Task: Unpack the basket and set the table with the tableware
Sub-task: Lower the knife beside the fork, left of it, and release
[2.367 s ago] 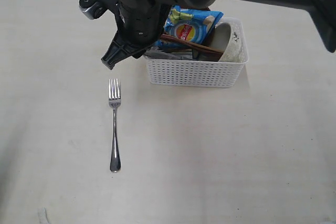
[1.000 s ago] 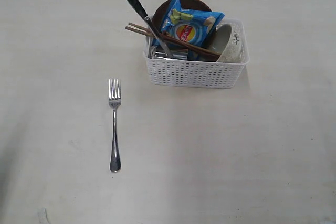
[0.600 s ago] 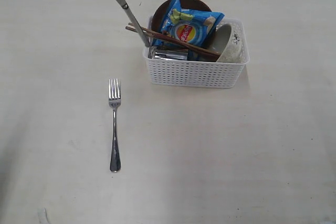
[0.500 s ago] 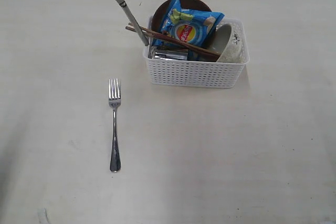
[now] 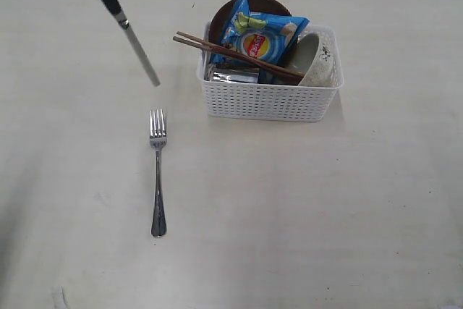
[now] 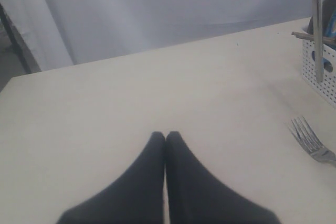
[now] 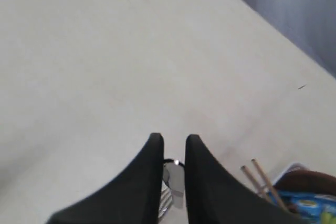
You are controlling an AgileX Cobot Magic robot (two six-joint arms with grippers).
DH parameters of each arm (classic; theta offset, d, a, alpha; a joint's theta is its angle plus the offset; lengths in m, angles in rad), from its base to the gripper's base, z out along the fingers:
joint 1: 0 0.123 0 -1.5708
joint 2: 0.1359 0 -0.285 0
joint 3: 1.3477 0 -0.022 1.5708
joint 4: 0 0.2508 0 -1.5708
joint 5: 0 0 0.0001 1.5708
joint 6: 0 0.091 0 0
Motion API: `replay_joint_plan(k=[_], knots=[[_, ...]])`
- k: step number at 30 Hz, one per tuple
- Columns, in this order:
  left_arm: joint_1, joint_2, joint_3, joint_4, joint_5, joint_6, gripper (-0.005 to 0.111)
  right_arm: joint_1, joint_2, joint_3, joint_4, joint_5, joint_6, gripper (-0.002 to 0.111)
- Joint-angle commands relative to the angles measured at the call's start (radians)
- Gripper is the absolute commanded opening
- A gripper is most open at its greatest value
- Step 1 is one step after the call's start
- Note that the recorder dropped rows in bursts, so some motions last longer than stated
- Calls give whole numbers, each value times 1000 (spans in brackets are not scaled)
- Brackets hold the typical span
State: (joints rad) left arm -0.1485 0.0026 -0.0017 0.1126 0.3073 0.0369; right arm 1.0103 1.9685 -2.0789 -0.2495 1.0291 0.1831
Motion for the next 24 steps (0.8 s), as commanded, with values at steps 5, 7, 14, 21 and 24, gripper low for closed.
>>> replay_joint_plan(k=[5, 7, 14, 21, 24], knots=[[5, -3, 2, -14, -8, -3, 0, 3, -2, -1, 282, 47, 4, 0], [5, -3, 2, -14, -8, -3, 0, 3, 15, 9, 314, 78, 4, 0], [5, -3, 2, -9, -8, -3, 0, 3, 94, 26, 393, 111, 4, 0], [5, -3, 2, -9, -8, -3, 0, -2, 180, 26, 406, 113, 15, 0], [5, -3, 2, -9, -8, -3, 0, -17, 214, 26, 406, 101, 30, 0]])
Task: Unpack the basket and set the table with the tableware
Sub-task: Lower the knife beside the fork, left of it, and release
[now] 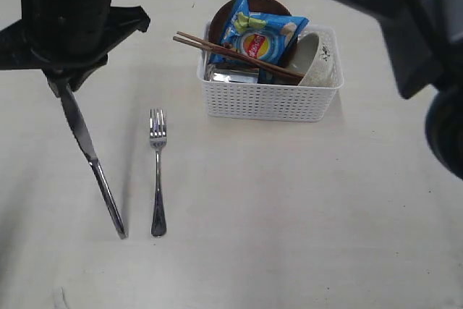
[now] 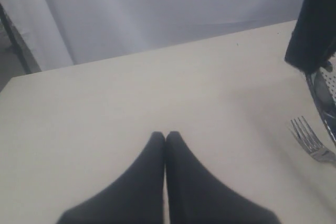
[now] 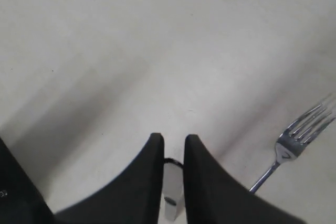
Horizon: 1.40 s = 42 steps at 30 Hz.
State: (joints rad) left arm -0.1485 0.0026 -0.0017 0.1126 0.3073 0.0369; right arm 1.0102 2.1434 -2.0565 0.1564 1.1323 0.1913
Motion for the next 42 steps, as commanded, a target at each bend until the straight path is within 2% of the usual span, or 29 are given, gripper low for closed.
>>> replay_joint_plan(k=[1, 8, 19, 21, 24, 26, 32, 35, 39, 42], knots=[[5, -3, 2, -9, -8, -3, 0, -24, 52, 3, 0, -15, 32, 0], [5, -3, 2, -9, -8, -3, 0, -68, 124, 3, -10, -184, 146, 0], [5, -3, 2, -9, -8, -3, 0, -89, 119, -1, -32, -170, 121, 1], [5, -3, 2, -9, -8, -3, 0, -76, 95, -1, -52, -135, 110, 9], [5, -3, 2, -9, -8, -3, 0, -52, 64, -1, -87, -33, 114, 31], [5, -3, 2, -9, -8, -3, 0, -30, 55, -1, -89, 51, 127, 40], [5, -3, 2, -9, -8, -3, 0, 100, 59, -1, -108, 89, 160, 38], [5, -3, 2, -9, -8, -3, 0, 153, 73, -1, -177, 89, 226, 38], [5, -3, 2, -9, -8, -3, 0, 152, 96, 28, -178, 89, 300, 38], [5, -3, 2, -9, -8, -3, 0, 111, 92, 142, -208, 89, 379, 38]])
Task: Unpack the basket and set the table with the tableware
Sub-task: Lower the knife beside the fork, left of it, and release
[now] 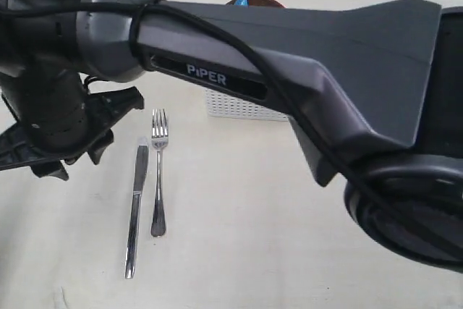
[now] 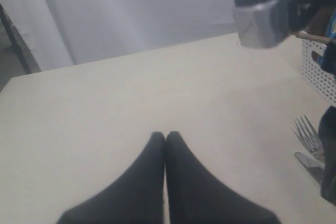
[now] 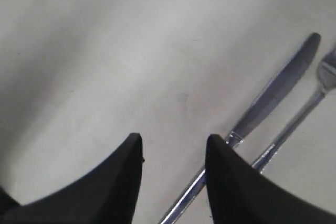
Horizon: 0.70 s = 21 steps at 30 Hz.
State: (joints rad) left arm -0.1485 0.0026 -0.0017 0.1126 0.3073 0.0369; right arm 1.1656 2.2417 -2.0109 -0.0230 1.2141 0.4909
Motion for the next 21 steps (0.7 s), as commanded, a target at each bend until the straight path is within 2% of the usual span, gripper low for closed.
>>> replay_joint_plan(k=[1, 2, 7, 15, 21], knots=[[5, -3, 2, -9, -8, -3, 0, -49, -14, 126, -15, 7, 88, 38], [5, -3, 2, -9, -8, -3, 0, -51, -27, 189, 13, 7, 96, 38], [5, -3, 2, -9, -8, -3, 0, -46, -38, 338, 128, -258, 115, 38], [5, -3, 2, -9, -8, -3, 0, -94, -17, 326, 74, -233, 122, 38], [5, -3, 2, -9, -8, -3, 0, -90, -13, 326, 77, -232, 115, 38]])
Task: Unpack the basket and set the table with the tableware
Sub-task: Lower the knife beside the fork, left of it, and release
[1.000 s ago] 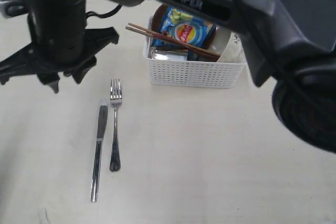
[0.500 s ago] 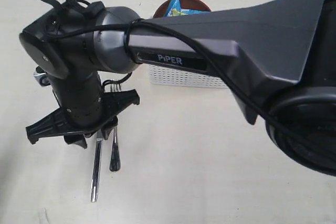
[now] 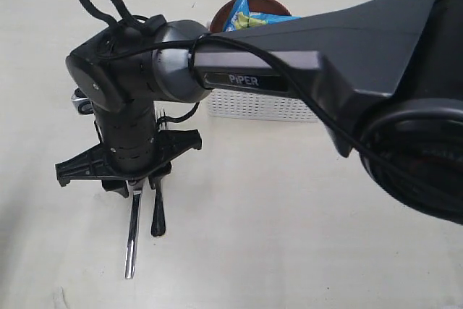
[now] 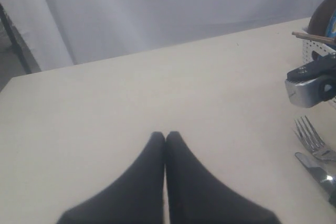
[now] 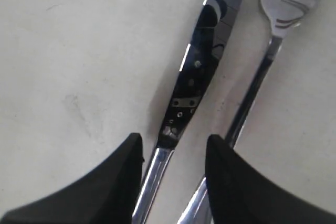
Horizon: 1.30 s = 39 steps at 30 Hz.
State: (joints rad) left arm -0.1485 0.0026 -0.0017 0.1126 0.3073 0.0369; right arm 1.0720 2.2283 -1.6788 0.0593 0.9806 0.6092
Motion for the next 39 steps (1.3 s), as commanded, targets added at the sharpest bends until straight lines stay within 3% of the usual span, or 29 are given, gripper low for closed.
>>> replay_joint_plan(k=[1, 34, 37, 39], knots=[[5, -3, 2, -9, -8, -3, 0, 5, 0, -6, -6, -4, -4, 38], [5, -3, 2, -9, -8, -3, 0, 13, 79, -6, 36, -42, 14, 38], [5, -3, 2, -9, -8, -3, 0, 13, 79, -6, 13, -42, 14, 24], [5, -3, 2, -9, -8, -3, 0, 13, 79, -6, 8, -42, 12, 9]])
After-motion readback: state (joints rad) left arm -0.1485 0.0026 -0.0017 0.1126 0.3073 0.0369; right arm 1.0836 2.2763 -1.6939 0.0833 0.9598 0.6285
